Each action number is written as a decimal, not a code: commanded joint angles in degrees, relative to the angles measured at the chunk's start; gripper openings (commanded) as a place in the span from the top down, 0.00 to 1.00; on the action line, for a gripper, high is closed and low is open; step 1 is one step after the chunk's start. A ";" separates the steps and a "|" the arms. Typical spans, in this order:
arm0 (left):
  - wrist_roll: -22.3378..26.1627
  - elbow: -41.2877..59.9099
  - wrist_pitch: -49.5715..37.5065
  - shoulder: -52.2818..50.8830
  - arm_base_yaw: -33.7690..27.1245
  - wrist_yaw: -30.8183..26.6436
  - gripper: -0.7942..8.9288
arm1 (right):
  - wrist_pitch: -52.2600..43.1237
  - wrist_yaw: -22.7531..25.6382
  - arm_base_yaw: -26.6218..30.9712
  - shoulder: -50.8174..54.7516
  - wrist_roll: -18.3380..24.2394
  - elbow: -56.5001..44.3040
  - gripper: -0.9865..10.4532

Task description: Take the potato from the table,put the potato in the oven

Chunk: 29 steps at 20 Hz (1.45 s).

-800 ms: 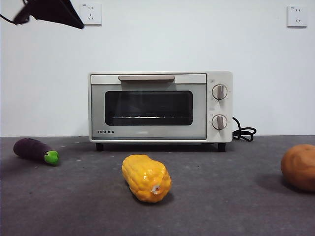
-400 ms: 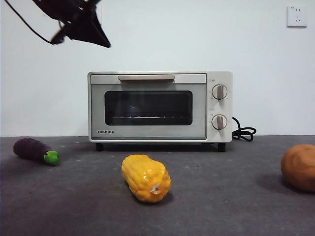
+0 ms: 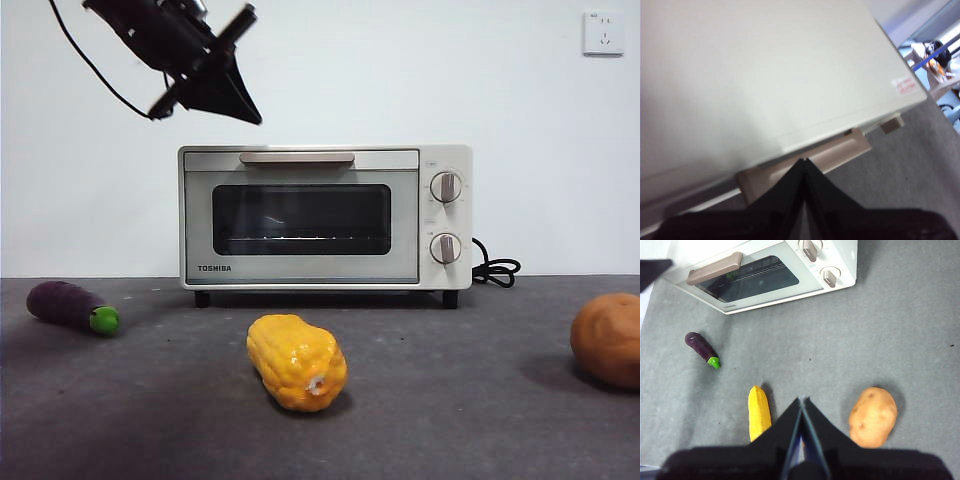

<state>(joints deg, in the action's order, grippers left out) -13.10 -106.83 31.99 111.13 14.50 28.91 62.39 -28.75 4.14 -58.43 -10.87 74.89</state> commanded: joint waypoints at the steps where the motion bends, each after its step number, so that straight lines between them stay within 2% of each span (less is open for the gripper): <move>1: 1.38 0.11 0.22 1.40 1.20 -0.81 0.92 | -0.13 -0.24 -0.04 0.07 1.09 0.17 0.92; 8: 8.02 0.11 2.91 1.79 3.48 -11.56 0.92 | 1.09 -0.24 -0.04 0.07 2.10 0.17 0.92; 19: 9.81 0.13 3.34 2.47 3.28 -13.05 0.92 | 2.32 -0.24 -0.04 0.07 2.12 0.17 0.92; 29: 10.84 0.13 7.48 5.16 3.34 -13.60 0.92 | 3.26 -0.24 -0.04 0.11 2.12 0.17 0.92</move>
<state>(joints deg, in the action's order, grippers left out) -3.38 -108.14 36.25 113.56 17.85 15.99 65.76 -28.75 4.14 -58.41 -9.39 74.89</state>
